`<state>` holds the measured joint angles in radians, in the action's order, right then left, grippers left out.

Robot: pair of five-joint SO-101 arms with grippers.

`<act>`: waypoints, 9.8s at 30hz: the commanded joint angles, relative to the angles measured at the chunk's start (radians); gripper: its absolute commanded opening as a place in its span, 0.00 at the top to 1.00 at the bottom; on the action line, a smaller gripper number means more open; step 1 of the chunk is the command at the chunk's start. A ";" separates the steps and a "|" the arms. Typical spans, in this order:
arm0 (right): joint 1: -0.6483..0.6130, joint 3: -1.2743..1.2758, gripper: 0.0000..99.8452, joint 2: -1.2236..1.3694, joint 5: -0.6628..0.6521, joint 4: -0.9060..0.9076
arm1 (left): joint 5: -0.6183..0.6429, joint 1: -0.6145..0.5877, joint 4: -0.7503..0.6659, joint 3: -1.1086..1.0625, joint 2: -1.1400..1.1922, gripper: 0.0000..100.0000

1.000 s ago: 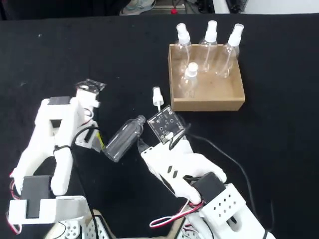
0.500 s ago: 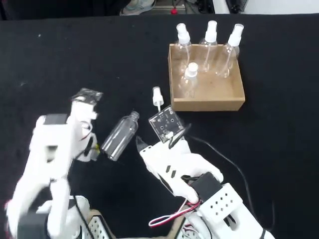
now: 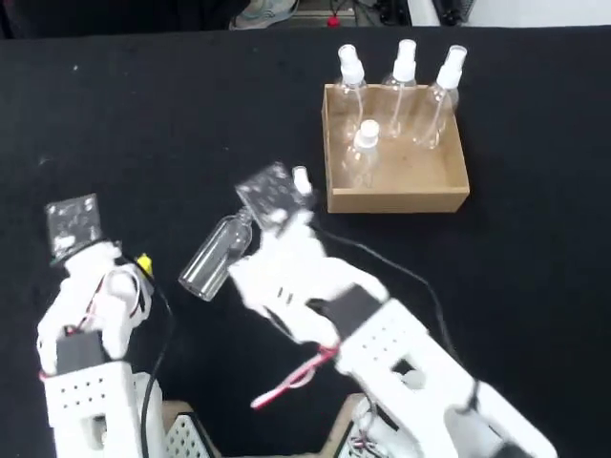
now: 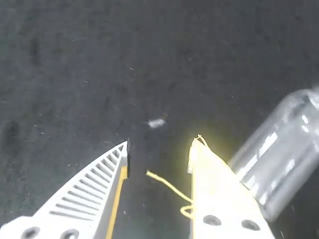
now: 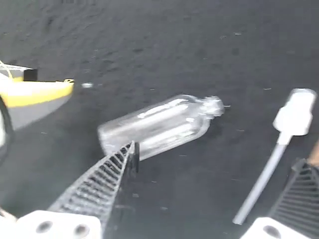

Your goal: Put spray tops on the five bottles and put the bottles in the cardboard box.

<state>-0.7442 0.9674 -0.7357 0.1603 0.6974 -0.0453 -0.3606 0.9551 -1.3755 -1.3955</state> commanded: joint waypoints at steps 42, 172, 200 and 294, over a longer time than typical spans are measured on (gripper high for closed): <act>0.101 -0.852 0.99 0.961 0.410 0.172 | 0.044 -0.062 0.031 -0.168 -0.425 0.81; 1.504 0.380 0.97 0.860 -0.199 -1.921 | 0.044 -0.064 0.032 -0.185 -0.425 0.81; 1.504 0.389 0.77 1.000 -0.201 -1.987 | 0.044 -0.064 0.031 -0.185 -0.425 0.81; 1.511 0.526 0.68 -0.407 -0.460 -0.480 | 0.043 -0.058 0.029 -0.188 -0.425 0.81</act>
<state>0.7580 1.4860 -1.1500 -0.2954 0.2923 -0.0069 -0.4158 0.9828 -1.5719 -1.8128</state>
